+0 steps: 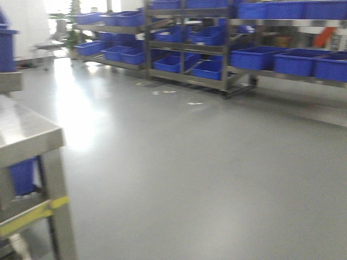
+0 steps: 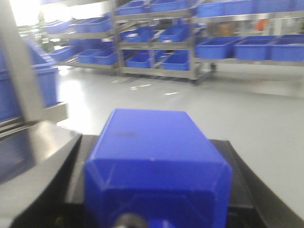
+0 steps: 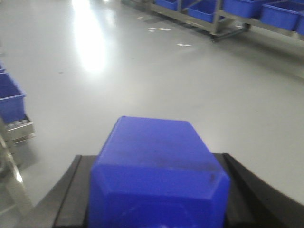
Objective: Pick and sort blue part to right shelf
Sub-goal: 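Drive the base with both blocks held to the rack of blue bins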
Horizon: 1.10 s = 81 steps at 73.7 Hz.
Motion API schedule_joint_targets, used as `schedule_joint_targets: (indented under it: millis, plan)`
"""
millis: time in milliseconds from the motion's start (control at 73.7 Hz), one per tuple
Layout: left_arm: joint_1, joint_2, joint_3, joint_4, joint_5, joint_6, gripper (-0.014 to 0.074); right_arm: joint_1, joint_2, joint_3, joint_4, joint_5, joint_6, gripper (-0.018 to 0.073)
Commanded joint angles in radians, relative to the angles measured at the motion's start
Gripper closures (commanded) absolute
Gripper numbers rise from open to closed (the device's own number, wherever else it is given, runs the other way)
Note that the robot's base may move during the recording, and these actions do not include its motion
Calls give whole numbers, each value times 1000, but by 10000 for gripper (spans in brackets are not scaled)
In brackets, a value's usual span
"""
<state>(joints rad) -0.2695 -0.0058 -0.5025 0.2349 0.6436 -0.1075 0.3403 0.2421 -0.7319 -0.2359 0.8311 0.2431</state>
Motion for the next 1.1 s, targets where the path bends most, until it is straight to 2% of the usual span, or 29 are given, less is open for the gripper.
schedule_joint_targets:
  millis: [0,1086]
  plan:
    - [-4,-17,-29,8,-83,1,326,-3,13,-27,-26,-89,-8,351]
    - [-4,-17,-29,8,-83,1,326,-3,13,-27,-26,-89,-8,351]
